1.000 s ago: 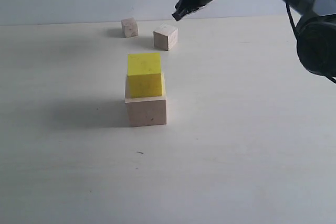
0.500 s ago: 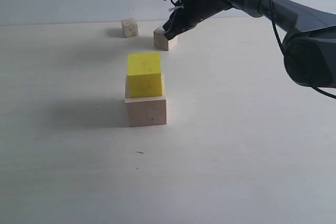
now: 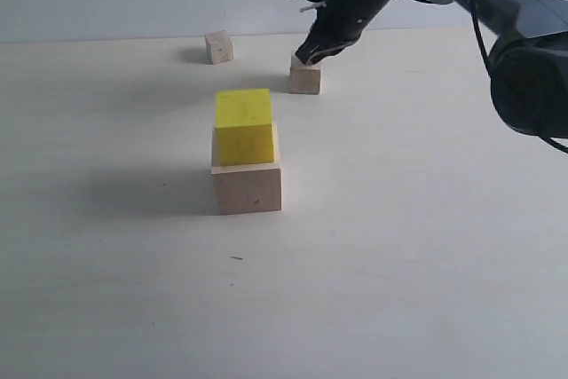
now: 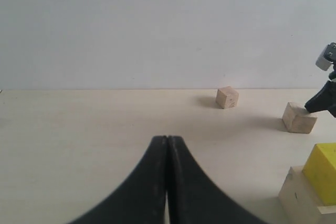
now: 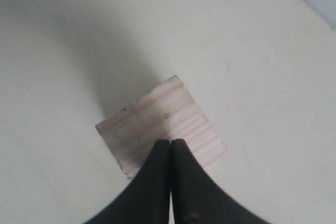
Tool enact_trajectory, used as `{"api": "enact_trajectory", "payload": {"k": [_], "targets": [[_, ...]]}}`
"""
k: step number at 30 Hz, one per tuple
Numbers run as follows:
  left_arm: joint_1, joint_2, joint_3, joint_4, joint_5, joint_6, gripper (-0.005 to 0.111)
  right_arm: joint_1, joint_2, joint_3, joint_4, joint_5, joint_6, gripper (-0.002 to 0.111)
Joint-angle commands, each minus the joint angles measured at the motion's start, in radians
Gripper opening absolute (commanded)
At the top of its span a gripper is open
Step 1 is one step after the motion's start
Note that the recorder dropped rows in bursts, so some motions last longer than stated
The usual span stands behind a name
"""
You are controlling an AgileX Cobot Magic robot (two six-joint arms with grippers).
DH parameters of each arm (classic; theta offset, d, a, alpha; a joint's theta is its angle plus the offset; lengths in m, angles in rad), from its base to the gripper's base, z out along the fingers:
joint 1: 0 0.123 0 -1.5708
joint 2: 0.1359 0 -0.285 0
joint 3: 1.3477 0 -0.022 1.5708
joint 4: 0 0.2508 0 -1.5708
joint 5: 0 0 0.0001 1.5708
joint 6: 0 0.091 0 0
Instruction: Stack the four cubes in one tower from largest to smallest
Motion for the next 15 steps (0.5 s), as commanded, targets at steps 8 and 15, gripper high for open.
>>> {"api": "enact_trajectory", "payload": {"k": [8,15], "targets": [[0.0,-0.014,0.008,-0.024,-0.013,-0.003,0.0,-0.013,-0.156,0.021,-0.219,0.185,0.289,0.0],[0.0,-0.067,0.008,-0.024,-0.013,-0.003,0.0,-0.013,-0.243,0.04,-0.213,0.185,0.428,0.0]]}}
